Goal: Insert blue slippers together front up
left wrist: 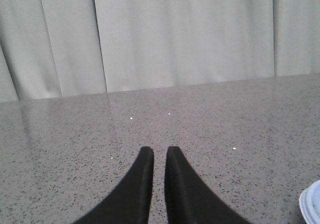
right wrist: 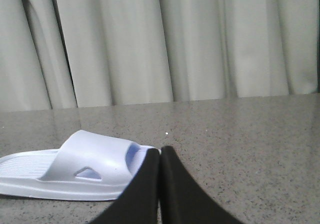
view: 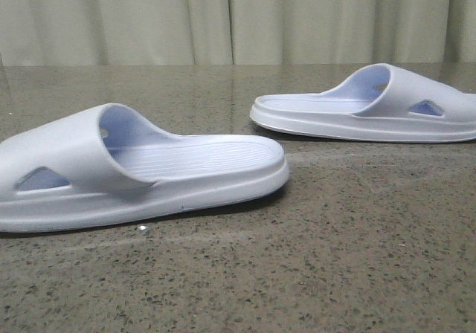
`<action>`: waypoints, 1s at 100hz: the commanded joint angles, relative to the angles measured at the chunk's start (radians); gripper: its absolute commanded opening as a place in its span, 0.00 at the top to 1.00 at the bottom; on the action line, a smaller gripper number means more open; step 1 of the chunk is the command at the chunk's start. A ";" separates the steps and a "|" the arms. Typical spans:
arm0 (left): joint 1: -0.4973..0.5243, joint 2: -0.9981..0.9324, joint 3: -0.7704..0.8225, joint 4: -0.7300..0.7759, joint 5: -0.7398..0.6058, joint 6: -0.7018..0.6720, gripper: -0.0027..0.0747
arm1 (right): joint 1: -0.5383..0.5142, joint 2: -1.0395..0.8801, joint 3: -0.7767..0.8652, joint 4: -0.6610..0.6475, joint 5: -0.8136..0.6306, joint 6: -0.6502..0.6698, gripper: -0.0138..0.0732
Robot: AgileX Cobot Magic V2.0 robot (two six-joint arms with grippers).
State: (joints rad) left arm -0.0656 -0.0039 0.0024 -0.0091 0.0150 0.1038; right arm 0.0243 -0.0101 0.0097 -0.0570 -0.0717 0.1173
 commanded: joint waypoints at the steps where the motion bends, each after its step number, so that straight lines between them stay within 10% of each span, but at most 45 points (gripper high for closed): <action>1: 0.003 -0.029 0.008 -0.008 -0.100 -0.010 0.94 | -0.008 -0.019 0.021 -0.008 -0.094 -0.003 0.96; 43: 0.003 -0.029 -0.036 -0.325 -0.152 -0.010 0.95 | -0.008 -0.005 -0.110 -0.008 0.056 -0.003 0.96; 100: 0.003 0.331 -0.611 -0.420 0.497 -0.058 0.95 | -0.008 0.422 -0.676 0.013 0.509 -0.003 0.94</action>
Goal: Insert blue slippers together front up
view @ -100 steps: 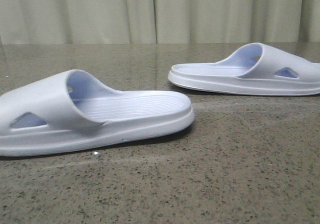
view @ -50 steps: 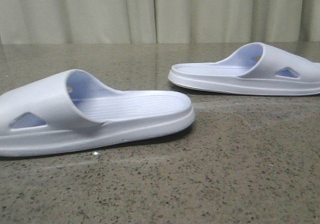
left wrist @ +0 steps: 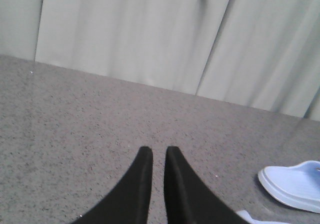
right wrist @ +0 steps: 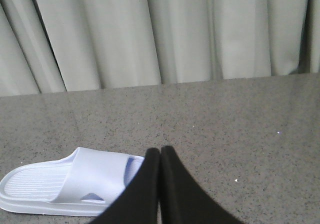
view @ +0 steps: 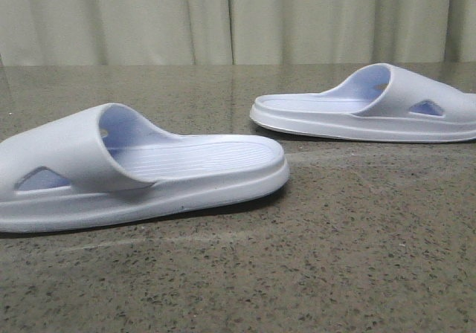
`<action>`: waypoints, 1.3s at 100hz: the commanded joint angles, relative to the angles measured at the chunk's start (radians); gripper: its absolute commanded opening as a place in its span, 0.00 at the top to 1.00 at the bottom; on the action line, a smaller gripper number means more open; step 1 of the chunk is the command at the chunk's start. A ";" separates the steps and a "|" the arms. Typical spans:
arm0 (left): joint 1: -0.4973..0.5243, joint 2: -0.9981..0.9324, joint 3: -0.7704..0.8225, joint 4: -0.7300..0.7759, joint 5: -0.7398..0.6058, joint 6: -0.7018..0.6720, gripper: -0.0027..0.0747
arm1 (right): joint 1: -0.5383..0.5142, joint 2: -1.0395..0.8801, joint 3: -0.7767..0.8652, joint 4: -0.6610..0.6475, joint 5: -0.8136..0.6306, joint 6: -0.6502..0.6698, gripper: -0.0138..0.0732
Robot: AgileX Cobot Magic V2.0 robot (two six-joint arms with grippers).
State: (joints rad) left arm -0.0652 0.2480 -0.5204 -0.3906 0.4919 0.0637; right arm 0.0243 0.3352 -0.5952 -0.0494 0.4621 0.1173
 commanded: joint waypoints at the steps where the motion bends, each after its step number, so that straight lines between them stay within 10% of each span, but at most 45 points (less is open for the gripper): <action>1: 0.002 0.089 -0.094 -0.042 0.024 -0.018 0.95 | -0.008 0.086 -0.073 0.005 -0.023 -0.003 0.94; 36: 0.002 0.203 -0.051 -0.186 0.106 -0.014 0.90 | -0.008 0.201 -0.075 0.116 0.045 -0.003 0.82; 61: 0.002 0.207 -0.024 -0.251 0.113 -0.013 0.49 | -0.008 0.218 -0.075 0.146 0.029 -0.003 0.41; 76: 0.002 0.208 -0.009 -0.256 0.107 -0.013 0.35 | -0.008 0.220 -0.075 0.146 0.006 -0.003 0.40; 130: 0.002 0.216 0.214 -0.565 -0.062 -0.020 0.35 | -0.008 0.220 -0.075 0.150 -0.011 -0.003 0.40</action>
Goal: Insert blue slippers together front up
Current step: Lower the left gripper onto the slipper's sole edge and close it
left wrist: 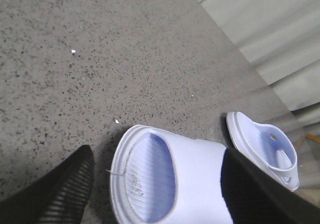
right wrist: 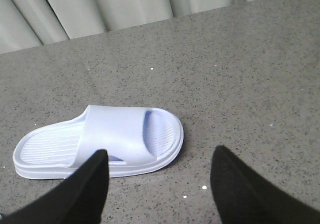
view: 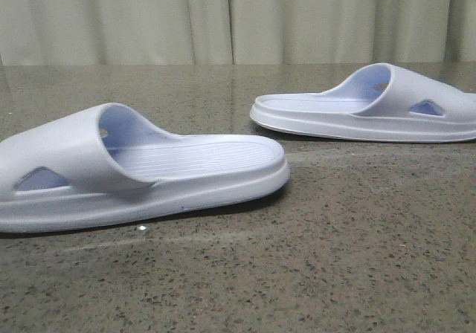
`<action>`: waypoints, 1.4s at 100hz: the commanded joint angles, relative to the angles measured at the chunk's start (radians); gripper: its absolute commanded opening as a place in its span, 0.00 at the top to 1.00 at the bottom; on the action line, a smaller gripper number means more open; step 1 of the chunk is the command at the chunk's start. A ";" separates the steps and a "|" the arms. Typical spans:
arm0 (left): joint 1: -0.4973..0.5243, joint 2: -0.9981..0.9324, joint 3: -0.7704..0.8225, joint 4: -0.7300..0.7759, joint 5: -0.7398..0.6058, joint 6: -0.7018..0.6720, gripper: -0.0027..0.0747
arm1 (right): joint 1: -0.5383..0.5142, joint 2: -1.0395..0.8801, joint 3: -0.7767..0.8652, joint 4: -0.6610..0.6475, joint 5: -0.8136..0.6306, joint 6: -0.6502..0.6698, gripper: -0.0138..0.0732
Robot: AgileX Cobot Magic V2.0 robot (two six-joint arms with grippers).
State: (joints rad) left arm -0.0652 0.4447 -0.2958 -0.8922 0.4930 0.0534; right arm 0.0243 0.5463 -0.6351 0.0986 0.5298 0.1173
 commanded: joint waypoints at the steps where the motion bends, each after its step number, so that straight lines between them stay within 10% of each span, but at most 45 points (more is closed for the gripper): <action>1: 0.002 0.022 -0.008 -0.064 -0.063 -0.010 0.35 | -0.008 0.008 -0.035 0.005 -0.079 -0.003 0.40; 84: 0.002 0.278 0.001 -0.144 0.012 0.014 0.35 | -0.008 0.008 -0.035 0.020 -0.101 -0.003 0.40; 140: 0.002 0.448 0.001 -0.438 0.114 0.344 0.42 | -0.008 0.008 -0.035 0.020 -0.103 -0.003 0.40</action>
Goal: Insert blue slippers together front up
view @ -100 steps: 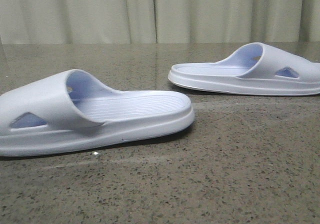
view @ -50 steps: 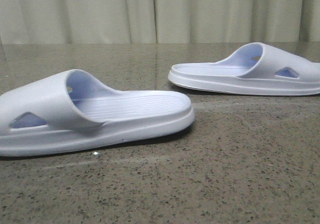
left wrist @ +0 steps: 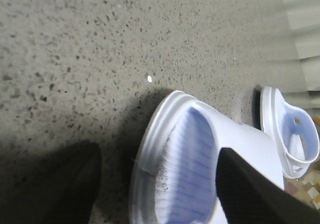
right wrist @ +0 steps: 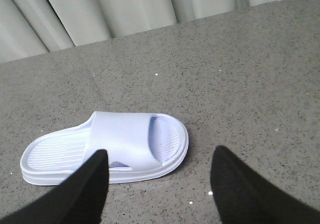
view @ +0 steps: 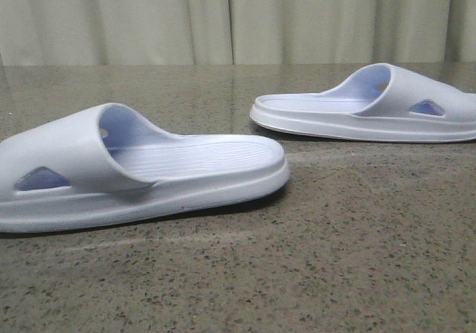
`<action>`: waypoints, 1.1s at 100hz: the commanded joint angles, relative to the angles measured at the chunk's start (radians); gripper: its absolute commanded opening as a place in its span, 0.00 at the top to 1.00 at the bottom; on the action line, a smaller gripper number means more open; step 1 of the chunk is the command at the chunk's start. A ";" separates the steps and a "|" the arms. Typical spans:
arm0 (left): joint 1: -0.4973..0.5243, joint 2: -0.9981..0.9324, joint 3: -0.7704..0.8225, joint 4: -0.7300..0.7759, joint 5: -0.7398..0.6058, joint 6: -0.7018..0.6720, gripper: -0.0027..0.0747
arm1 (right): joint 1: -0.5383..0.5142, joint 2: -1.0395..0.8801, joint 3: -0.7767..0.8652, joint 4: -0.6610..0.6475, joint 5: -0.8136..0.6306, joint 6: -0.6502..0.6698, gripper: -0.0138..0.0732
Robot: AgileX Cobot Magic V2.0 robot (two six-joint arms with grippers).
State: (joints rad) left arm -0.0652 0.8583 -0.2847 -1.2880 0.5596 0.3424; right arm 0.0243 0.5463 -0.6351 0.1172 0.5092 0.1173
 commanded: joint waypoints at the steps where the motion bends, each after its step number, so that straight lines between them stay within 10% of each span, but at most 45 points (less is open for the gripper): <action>1: 0.002 0.037 -0.010 -0.045 0.048 0.061 0.42 | -0.008 0.008 -0.035 0.001 -0.082 -0.003 0.40; 27: 0.002 0.090 -0.010 -0.059 0.061 0.082 0.46 | -0.008 0.008 -0.035 0.001 -0.082 -0.003 0.40; 55: 0.002 0.090 -0.010 -0.051 0.034 0.133 0.95 | -0.008 0.008 -0.035 0.001 -0.081 -0.003 0.40; 110: 0.002 -0.012 -0.048 -0.292 0.116 0.291 0.94 | -0.008 0.008 -0.035 -0.086 -0.035 -0.003 0.40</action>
State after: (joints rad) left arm -0.0635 0.8851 -0.2893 -1.5023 0.6281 0.6199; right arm 0.0243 0.5463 -0.6351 0.0627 0.5343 0.1173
